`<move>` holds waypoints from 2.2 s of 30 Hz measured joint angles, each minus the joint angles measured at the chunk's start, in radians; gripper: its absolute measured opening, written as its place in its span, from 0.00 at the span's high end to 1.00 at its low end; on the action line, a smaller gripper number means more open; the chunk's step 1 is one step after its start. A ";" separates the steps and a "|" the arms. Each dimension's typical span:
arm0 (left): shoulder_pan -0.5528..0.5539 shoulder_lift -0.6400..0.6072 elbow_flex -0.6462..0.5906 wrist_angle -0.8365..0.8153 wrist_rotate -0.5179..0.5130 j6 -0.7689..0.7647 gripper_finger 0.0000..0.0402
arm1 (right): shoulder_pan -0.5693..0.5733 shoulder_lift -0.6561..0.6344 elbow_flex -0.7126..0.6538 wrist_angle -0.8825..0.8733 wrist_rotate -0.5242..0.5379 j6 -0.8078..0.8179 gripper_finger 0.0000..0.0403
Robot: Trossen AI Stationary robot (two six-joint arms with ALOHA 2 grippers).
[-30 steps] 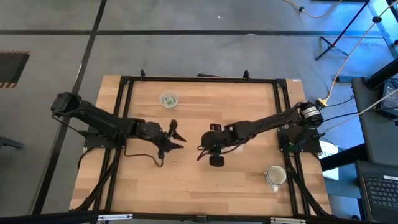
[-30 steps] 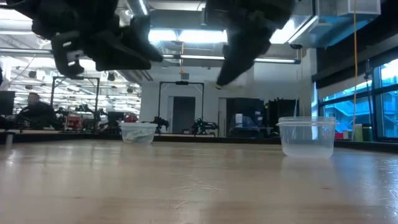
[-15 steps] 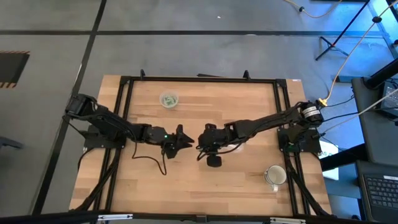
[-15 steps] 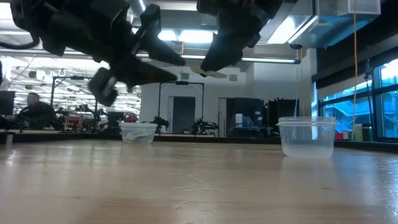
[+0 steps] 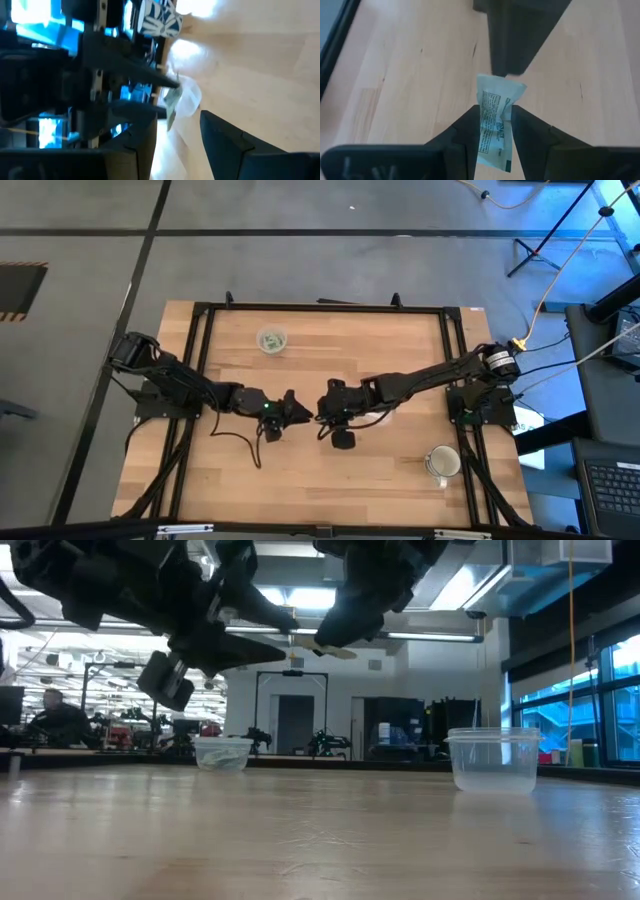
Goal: Pick and place Stevia / Truvia into bins
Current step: Put the stevia packet into the top transparent container
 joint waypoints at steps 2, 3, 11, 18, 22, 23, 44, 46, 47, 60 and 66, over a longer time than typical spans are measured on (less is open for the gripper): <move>-0.005 0.000 0.008 -0.001 0.009 0.012 0.64 | -0.001 0.000 0.000 0.008 0.000 -0.001 0.72; -0.006 0.000 0.016 0.000 0.004 0.018 0.64 | -0.002 0.000 0.000 0.010 0.000 -0.001 0.72; -0.006 0.000 0.073 -0.084 -0.033 0.038 0.64 | -0.002 0.000 0.000 0.015 0.000 0.000 0.72; -0.005 0.000 0.076 -0.121 -0.036 0.025 0.64 | -0.002 0.000 0.000 0.014 -0.001 -0.004 0.72; -0.005 0.000 0.076 -0.121 -0.036 0.030 0.66 | -0.002 0.000 0.000 0.015 -0.001 -0.019 0.72; -0.005 0.000 0.076 -0.121 -0.036 0.024 0.67 | -0.002 0.000 0.000 0.015 -0.001 -0.021 0.72; -0.005 0.000 0.076 -0.121 -0.007 0.017 0.99 | -0.001 0.000 0.000 0.016 -0.001 0.002 0.72; -0.005 0.000 0.076 -0.122 -0.008 0.017 0.99 | -0.001 0.000 0.000 0.008 -0.001 0.011 0.72; -0.005 0.000 0.076 -0.122 -0.009 0.013 1.00 | -0.001 0.000 0.000 0.001 -0.006 0.010 0.72; 0.049 -0.137 0.076 -0.265 -0.338 -0.501 1.00 | -0.012 -0.094 -0.001 -0.263 0.003 0.054 0.58; 0.233 -0.344 0.077 -0.526 -0.378 -0.863 1.00 | -0.008 -0.232 -0.027 -0.305 0.002 0.063 0.58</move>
